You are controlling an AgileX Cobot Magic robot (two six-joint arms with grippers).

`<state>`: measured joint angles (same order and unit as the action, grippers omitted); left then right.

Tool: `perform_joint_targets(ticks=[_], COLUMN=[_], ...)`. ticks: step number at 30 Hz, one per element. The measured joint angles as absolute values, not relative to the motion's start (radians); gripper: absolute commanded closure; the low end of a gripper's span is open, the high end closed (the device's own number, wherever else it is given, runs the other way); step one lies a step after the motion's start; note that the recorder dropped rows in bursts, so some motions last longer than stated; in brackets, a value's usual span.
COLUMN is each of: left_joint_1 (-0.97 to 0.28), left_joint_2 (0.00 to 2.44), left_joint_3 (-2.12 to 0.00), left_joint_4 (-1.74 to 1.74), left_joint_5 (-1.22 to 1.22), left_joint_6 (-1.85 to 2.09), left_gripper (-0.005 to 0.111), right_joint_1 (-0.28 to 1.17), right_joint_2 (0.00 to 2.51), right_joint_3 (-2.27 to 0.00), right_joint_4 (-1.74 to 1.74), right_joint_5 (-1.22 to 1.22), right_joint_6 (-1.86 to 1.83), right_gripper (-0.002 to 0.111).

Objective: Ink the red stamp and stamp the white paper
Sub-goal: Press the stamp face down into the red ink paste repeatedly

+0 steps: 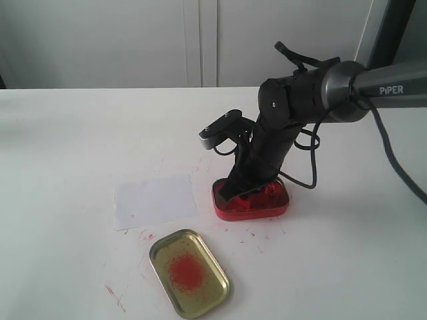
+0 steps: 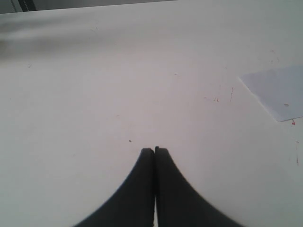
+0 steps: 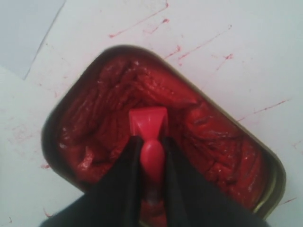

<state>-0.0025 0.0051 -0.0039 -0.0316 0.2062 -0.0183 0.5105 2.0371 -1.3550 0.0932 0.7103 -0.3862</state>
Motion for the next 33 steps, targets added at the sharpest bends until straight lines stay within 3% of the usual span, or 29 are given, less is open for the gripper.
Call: perform_joint_targets(ticks=[17,33], left_joint_1=[-0.002,-0.002], left_joint_2=[0.005,0.005], left_joint_3=[-0.004,-0.004], left_joint_4=[-0.032,-0.032], left_joint_5=[0.206,0.206], left_joint_6=[-0.018,-0.018], left_gripper=[0.107,0.107], right_joint_1=[0.499,0.380], right_joint_2=[1.950,2.007], right_joint_3=[-1.325,-1.325], right_joint_4=[0.197,0.472], right_joint_5=[0.730,0.748], right_joint_6=[-0.359,-0.482], right_gripper=[0.108,0.108])
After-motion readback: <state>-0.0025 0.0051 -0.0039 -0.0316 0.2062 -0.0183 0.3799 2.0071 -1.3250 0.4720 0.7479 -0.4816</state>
